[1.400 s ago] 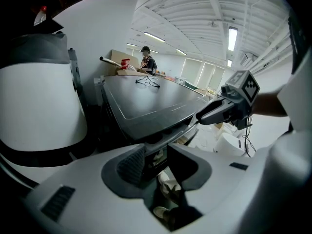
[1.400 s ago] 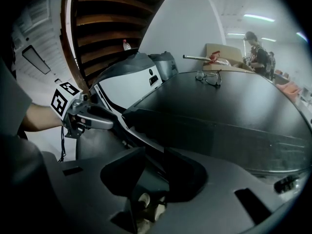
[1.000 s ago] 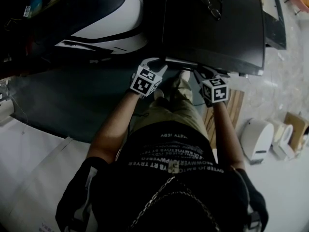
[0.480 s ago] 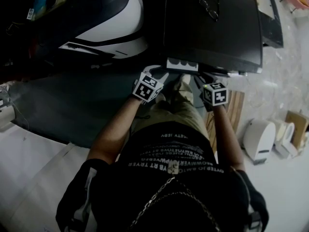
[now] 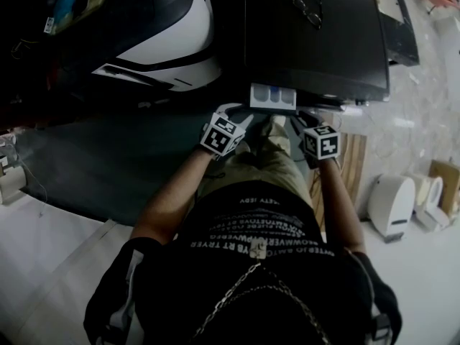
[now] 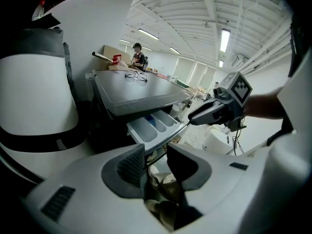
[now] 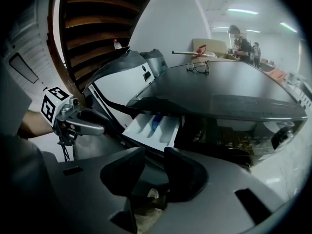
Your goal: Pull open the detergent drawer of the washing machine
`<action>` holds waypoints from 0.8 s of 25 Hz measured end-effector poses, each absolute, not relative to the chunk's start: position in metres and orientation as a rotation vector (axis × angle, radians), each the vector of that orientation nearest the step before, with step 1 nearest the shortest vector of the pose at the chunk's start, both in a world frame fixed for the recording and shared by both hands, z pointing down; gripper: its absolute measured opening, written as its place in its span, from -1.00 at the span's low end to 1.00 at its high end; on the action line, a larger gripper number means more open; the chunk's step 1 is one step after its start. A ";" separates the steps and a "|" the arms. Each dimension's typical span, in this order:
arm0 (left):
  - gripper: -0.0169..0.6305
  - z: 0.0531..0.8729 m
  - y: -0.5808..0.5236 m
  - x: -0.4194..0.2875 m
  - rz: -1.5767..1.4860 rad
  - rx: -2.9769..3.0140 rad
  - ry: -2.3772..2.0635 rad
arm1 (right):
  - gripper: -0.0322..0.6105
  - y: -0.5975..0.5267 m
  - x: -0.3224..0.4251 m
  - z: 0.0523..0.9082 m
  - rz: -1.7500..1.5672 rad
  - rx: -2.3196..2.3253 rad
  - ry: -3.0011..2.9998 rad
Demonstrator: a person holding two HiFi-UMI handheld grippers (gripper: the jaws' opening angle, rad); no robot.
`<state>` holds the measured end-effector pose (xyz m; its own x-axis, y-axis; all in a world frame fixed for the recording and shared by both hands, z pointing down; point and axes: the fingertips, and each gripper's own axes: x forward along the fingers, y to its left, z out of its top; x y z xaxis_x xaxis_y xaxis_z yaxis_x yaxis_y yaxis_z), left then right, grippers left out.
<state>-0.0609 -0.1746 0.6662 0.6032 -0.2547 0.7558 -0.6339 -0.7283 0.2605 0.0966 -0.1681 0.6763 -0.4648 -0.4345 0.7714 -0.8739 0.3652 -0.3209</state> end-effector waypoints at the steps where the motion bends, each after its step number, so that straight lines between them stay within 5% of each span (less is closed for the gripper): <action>1: -0.57 0.666 -0.172 -0.061 0.979 2.319 -0.700 | -0.58 -0.165 0.096 0.677 0.987 1.128 -2.049; 20: -0.57 0.666 -0.138 -0.065 0.971 2.331 -0.614 | -0.58 -0.133 0.098 0.678 0.953 1.220 -2.029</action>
<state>-0.0646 -0.1379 0.6662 0.6374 -0.2004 0.7440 -0.5862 -0.7529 0.2994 0.0981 -0.1326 0.6782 -0.4126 -0.4886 0.7688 -0.9037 0.3258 -0.2779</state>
